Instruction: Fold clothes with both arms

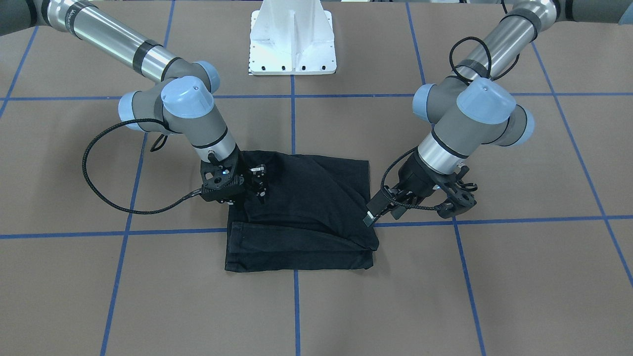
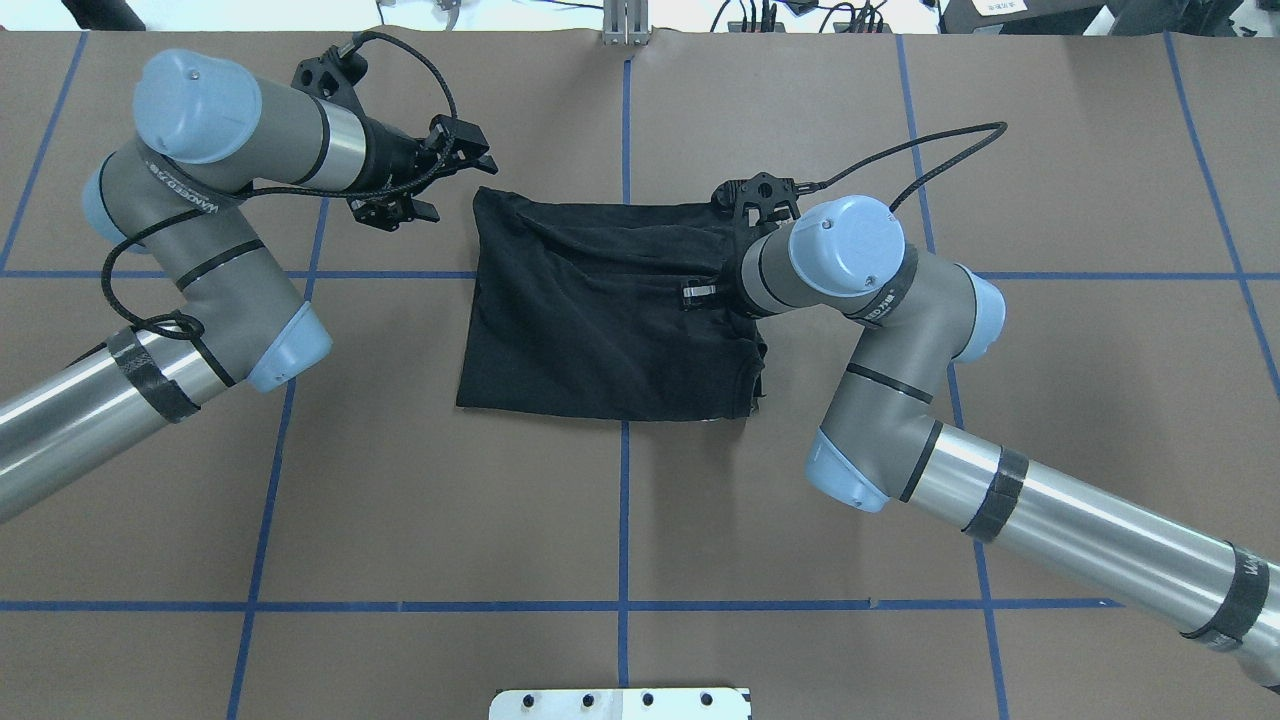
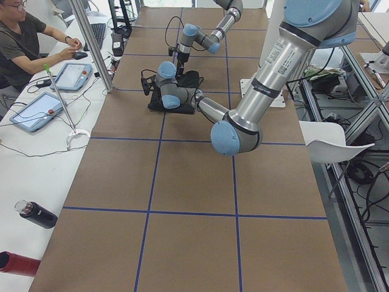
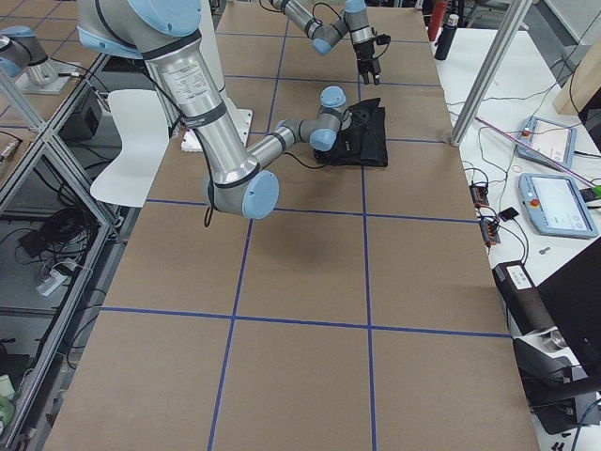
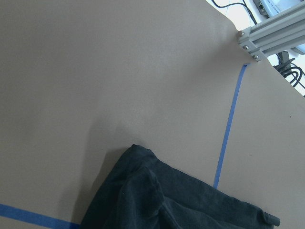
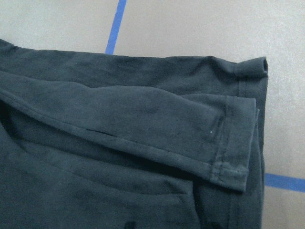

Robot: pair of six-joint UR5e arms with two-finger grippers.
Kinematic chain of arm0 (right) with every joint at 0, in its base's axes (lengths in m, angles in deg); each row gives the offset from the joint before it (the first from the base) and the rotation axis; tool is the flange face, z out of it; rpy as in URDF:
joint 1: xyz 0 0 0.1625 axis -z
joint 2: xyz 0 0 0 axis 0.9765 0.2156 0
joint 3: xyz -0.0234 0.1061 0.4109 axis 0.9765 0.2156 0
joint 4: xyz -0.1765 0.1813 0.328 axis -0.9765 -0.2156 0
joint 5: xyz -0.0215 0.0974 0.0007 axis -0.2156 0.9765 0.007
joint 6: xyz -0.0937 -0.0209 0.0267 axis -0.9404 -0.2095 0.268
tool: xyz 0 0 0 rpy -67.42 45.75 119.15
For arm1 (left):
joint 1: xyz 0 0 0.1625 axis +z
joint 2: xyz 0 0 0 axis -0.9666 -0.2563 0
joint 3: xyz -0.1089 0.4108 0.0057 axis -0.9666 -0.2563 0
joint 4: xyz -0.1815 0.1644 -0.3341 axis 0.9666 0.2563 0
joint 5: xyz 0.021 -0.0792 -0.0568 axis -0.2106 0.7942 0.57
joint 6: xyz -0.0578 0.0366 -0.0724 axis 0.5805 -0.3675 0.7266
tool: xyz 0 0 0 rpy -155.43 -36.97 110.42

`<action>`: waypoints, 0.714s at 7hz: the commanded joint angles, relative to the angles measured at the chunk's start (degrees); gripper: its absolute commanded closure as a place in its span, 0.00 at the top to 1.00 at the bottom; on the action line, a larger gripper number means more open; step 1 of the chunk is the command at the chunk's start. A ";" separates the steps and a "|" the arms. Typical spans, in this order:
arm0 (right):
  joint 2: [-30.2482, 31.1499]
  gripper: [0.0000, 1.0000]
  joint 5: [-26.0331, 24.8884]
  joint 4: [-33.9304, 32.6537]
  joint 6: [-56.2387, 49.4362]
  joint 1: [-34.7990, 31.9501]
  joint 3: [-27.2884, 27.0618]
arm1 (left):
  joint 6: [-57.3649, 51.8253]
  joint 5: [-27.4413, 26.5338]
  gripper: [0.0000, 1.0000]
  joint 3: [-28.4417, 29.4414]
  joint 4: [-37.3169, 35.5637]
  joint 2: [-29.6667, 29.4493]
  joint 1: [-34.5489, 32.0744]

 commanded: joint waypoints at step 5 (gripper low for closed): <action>-1.80 0.58 -1.33 0.33 -0.49 -0.06 3.14 | 0.02 0.00 1.00 -0.08 0.35 0.56 0.00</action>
